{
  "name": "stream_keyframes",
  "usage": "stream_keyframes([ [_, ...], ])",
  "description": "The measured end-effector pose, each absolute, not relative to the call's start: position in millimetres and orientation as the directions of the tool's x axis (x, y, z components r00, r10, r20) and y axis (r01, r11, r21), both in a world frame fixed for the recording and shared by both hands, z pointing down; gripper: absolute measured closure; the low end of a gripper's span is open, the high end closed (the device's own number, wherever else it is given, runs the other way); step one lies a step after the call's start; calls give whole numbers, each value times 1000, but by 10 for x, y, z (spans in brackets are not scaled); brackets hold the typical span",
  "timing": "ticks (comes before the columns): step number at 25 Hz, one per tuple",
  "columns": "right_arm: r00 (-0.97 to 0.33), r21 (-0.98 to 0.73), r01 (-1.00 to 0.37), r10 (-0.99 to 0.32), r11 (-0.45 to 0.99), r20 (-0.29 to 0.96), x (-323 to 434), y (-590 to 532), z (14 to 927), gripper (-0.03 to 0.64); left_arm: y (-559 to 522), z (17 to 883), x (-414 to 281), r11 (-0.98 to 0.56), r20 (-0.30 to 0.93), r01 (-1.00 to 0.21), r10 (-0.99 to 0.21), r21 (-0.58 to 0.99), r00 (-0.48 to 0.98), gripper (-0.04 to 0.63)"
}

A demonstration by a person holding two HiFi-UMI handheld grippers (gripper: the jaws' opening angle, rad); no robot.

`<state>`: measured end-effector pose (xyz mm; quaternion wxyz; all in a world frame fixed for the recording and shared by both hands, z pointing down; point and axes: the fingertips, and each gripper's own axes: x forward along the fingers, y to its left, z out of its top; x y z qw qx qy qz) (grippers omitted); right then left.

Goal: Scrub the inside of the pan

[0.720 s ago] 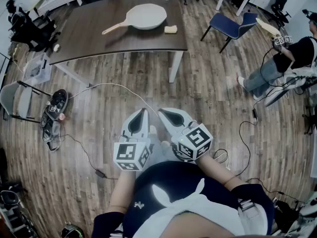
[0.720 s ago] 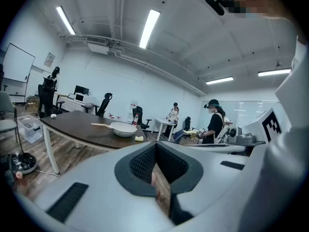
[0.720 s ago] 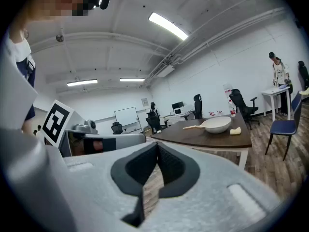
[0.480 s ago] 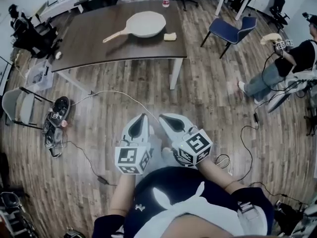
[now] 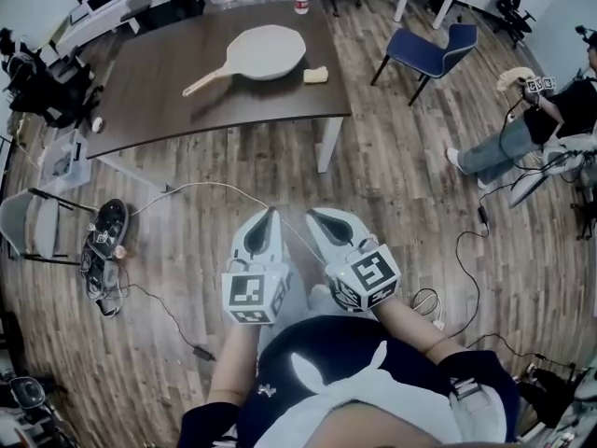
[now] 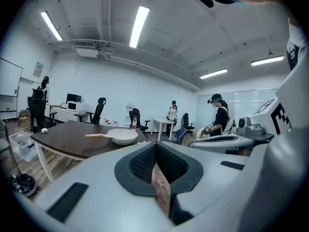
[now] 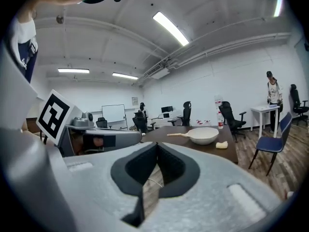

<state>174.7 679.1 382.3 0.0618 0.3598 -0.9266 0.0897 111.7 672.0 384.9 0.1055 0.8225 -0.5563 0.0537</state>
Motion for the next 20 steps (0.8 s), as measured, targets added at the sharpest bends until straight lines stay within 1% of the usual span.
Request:
stream_keyframes([
  [4, -737, -135, -676, -658, 724, 156, 1467, 6283, 3758, 617, 6168, 3845, 788, -356, 212, -925, -901, 137, 378, 592],
  [12, -734, -105, -677, -659, 728, 164, 672, 5200, 3666, 617, 5097, 3834, -11, -340, 226, -925, -900, 170, 373, 592],
  [15, -736, -64, -671, -651, 739, 186, 485, 4985, 3690, 617, 4889, 3833, -152, -357, 228, -919, -893, 168, 389, 592],
  [18, -736, 3, -662, -651, 749, 187, 351, 4822, 3702, 617, 4693, 3834, -218, -382, 221, -916, -889, 120, 400, 592],
  [20, -734, 15, -661, -651, 750, 193, 235, 4733, 3743, 617, 4579, 3868, -271, -400, 222, -909, -882, 117, 416, 592],
])
